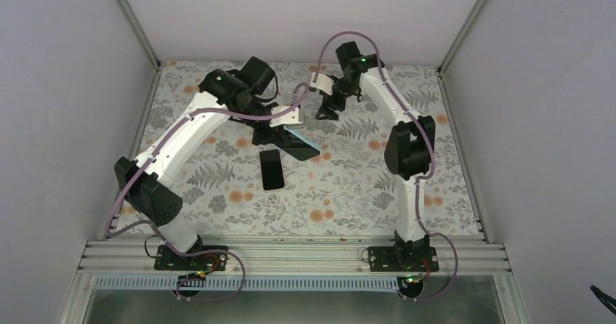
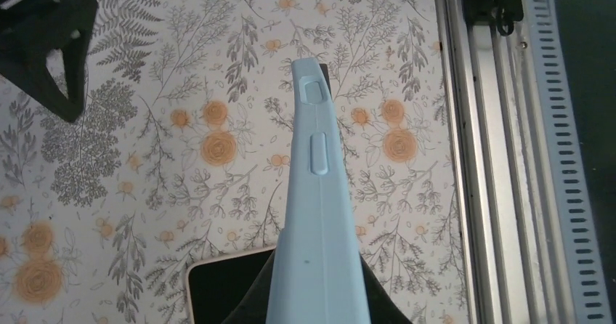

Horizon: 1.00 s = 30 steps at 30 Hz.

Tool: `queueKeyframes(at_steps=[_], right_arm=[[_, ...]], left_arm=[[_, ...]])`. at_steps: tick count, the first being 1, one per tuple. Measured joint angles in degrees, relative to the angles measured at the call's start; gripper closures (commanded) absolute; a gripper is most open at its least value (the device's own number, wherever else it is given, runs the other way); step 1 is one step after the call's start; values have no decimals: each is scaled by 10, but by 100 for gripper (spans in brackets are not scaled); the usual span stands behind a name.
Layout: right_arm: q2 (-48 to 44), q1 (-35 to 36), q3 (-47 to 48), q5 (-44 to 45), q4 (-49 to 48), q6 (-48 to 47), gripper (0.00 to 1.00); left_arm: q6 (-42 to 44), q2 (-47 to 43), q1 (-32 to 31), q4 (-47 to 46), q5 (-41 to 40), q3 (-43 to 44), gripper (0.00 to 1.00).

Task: Take the phone out of the phone case
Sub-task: Remove the phone case from the phone.

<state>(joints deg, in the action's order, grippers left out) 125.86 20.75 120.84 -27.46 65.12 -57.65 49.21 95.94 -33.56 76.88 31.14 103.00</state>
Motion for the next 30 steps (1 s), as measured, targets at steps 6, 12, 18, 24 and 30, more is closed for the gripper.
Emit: queueKeyframes(at_steps=[6,12,18,24,30], right_arm=[[-6,-26,-3,4,-6,0,0],[-135,-29,-163,-49,11,-29,0],[-243,-13,-215,-118,26,-38,0],[-245,7,-259,-128,-14,-17,0],[-235,10,-269,-127,-64,11,0]], left_arm=[[-5,-27,6,-23,-13,-33,98],[-23,-38,19,-105,-65,-86,98],[-23,-35,36,-136,-68,-86,98],[-24,-22,36,-141,-57,-81,98],[-26,-17,36,-141,-50,-65,98]])
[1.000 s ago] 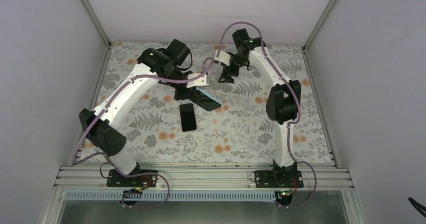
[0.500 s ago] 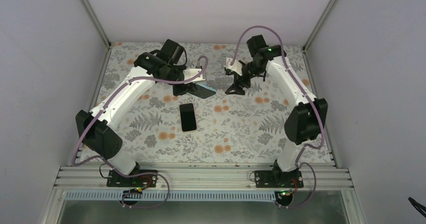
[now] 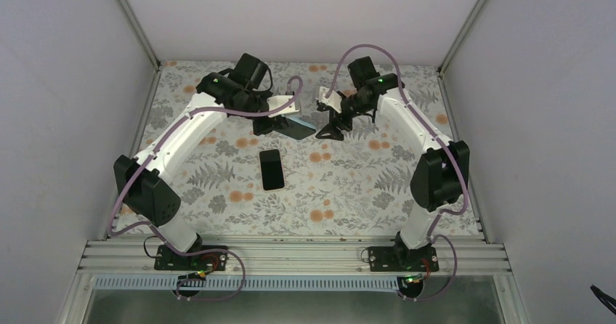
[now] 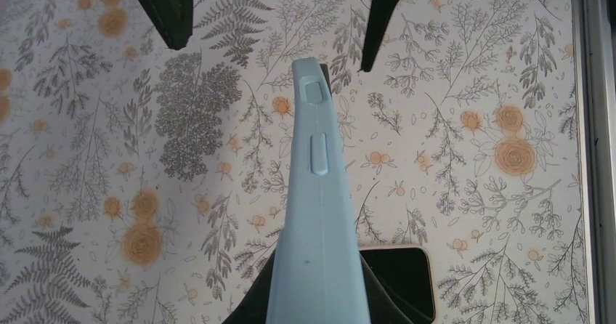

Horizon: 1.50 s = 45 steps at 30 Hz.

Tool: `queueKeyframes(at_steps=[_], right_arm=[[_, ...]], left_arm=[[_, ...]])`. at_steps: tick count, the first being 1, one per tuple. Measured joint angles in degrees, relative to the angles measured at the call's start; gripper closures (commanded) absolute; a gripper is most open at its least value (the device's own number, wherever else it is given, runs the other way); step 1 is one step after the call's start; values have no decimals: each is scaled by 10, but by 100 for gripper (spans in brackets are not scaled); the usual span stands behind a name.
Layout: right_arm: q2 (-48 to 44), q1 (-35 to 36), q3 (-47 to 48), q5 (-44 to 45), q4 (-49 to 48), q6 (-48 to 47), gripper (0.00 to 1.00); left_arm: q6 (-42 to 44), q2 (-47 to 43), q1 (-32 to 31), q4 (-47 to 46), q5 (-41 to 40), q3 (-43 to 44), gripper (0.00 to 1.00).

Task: Take the phone out of the phone case
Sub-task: Remove the phone case from the phone.

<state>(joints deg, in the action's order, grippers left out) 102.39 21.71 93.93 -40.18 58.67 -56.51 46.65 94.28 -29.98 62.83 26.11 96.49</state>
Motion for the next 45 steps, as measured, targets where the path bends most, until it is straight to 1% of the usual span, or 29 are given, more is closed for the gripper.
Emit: queueKeyframes(at_steps=[5,12,31,45], right_arm=[[0,0,-1,2,-26,11,0],[12,0,10,11,-31,11,0],[19,-16,24,30,-20,6,0],[23,-16,32,29,-8,2,3]], left_arm=[[0,0,0,0,3,2,98],[0,0,0,0,3,2,98],[0,0,6,-2,2,-4,98],[-2,0,6,-6,2,-4,98]])
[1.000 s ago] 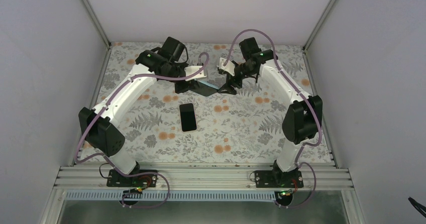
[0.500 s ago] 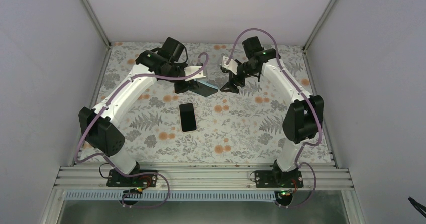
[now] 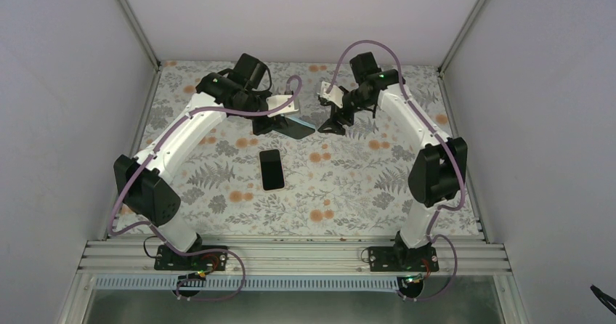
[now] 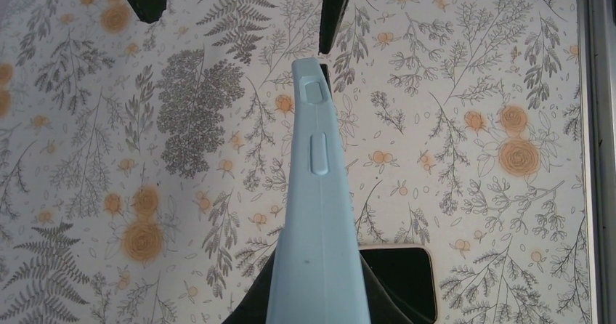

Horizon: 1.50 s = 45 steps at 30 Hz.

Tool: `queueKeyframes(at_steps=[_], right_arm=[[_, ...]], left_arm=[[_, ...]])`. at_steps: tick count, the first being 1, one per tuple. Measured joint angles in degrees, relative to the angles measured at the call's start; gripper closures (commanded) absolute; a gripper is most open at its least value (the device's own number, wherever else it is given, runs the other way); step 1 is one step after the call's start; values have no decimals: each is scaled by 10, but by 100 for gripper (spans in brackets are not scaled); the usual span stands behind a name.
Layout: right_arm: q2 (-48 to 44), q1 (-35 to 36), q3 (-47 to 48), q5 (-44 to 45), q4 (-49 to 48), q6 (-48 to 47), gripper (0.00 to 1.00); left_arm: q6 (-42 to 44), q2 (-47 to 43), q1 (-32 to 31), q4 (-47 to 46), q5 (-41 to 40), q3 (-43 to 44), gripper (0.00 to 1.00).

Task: Take the phone out of the phone case
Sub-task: Remove the phone case from the phone.

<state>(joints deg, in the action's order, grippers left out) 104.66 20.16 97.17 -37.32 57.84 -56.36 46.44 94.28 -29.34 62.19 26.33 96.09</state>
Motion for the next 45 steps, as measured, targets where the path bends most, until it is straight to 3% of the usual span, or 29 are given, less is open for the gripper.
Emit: queueKeyframes(at_steps=[45], right_arm=[[28,4,12,-27,9,-16,4]], left_arm=[[-6,14,3,0,4,0,98]])
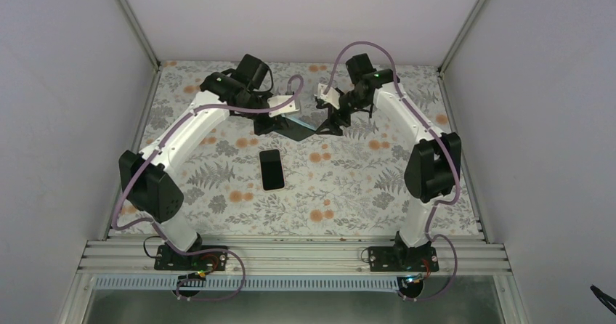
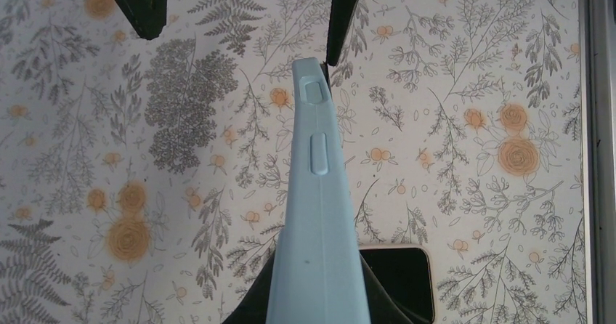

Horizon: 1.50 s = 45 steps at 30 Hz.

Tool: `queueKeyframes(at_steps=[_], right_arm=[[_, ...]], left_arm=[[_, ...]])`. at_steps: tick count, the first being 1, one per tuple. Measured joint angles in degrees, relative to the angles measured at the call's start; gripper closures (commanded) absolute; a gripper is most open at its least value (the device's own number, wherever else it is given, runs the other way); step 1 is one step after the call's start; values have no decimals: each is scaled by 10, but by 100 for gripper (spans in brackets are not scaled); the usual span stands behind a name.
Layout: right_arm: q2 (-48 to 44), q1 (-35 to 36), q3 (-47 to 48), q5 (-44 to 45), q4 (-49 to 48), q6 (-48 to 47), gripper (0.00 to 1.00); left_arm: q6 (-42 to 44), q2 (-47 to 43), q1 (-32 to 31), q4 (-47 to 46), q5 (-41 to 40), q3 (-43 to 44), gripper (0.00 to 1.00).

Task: Take the phone out of the phone case
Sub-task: Remove the phone case from the phone.

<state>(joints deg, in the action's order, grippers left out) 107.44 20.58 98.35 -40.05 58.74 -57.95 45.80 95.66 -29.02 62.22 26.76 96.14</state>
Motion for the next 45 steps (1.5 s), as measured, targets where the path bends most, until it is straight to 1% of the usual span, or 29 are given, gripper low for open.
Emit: queueKeyframes(at_steps=[18,23,32,37,45], right_arm=[[24,5,8,3,-20,16,5],[26,4,10,8,-10,8,5],[52,4,46,8,27,-8,5],[53,4,48,9,42,-21,5],[43,3,30,9,39,-25,5]], left_arm=[[1,11,4,2,-2,13,98],[3,11,4,3,0,13,98],[4,11,5,4,0,13,98],[7,11,4,10,0,13,98],[11,10,4,14,1,11,98]])
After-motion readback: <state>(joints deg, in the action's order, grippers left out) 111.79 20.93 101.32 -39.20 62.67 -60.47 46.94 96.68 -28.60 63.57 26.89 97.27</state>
